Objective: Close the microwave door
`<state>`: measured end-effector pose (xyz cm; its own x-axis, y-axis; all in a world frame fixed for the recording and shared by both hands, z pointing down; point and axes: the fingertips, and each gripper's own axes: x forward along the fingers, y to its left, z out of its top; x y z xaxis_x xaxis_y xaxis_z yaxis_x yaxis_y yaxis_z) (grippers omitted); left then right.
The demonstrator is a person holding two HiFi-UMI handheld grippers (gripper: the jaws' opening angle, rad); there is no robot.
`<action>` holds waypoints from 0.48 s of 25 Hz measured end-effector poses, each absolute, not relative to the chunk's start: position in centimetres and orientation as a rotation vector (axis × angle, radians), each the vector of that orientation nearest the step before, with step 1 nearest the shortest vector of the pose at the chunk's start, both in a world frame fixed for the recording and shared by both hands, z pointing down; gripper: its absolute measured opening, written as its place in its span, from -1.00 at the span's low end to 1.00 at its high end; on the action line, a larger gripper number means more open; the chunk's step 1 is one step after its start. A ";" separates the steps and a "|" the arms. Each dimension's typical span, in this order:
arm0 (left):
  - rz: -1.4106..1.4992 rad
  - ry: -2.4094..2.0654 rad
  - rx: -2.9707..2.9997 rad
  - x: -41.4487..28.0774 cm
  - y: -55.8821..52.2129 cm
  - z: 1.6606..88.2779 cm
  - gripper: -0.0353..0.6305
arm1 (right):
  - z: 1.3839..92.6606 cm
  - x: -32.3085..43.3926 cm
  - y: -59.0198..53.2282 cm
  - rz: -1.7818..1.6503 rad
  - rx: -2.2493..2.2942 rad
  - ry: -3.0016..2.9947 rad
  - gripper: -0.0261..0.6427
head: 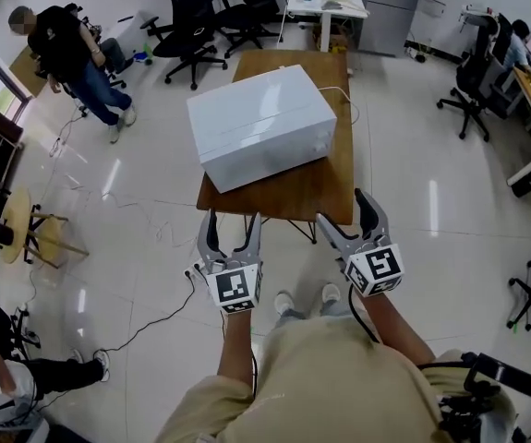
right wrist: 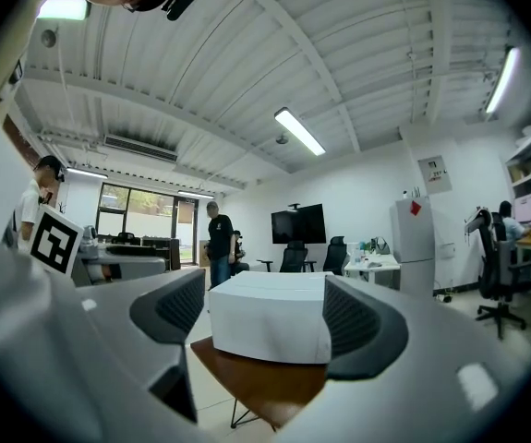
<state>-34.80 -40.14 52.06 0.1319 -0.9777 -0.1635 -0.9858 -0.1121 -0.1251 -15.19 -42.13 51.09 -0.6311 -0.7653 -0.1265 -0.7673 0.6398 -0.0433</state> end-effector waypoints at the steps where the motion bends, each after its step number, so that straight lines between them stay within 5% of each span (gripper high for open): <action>1: 0.057 1.944 -2.211 -34.2 -39.8 52.4 0.17 | 51.2 -14.6 -41.5 0.020 -1.280 2.721 0.25; 12: 0.048 2.027 -2.105 -18.4 -26.6 57.0 0.17 | 57.2 0.4 -30.6 -0.002 -1.113 2.701 0.24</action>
